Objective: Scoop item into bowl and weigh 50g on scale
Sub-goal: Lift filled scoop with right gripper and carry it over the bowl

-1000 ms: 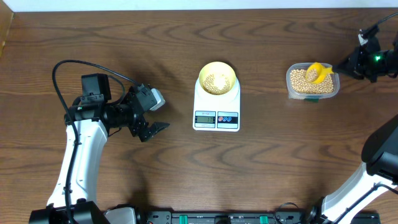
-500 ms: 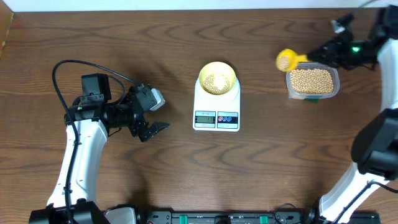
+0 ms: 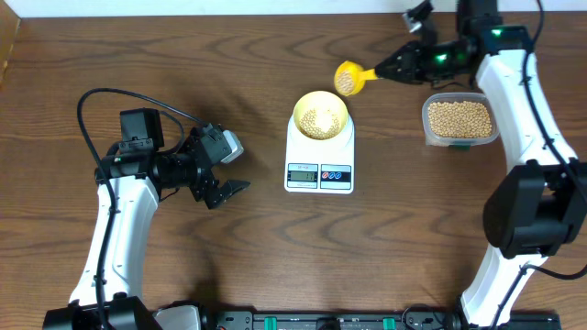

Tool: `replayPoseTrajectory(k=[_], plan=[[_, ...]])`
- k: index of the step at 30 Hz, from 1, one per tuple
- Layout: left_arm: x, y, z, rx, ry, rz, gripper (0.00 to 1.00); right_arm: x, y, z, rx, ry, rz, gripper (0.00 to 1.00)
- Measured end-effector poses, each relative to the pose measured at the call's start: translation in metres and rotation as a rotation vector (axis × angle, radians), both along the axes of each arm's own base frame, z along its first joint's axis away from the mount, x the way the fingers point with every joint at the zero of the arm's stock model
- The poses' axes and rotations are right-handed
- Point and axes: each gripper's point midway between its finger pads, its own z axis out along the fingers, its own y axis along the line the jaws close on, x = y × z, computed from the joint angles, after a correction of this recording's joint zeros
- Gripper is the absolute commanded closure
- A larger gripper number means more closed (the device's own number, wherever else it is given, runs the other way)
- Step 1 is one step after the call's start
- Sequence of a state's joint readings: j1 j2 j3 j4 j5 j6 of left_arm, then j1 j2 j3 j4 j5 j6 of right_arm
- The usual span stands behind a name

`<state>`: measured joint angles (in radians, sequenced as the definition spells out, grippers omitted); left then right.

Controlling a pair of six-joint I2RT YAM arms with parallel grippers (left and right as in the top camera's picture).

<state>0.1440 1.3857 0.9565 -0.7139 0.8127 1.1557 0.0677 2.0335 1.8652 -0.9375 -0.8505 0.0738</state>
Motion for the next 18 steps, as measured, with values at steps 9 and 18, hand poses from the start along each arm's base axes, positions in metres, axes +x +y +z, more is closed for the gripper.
replayPoseTrajectory(k=[9, 18], plan=[[0.0, 0.0, 0.0, 0.0, 0.0, 0.0, 0.02, -0.009, 0.039, 0.005, -0.132, -0.028, 0.037, 0.99], [0.0, 0.0, 0.0, 0.0, 0.0, 0.0, 0.02, -0.023, 0.048, 0.0, -0.336, -0.053, 0.06, 0.99]])
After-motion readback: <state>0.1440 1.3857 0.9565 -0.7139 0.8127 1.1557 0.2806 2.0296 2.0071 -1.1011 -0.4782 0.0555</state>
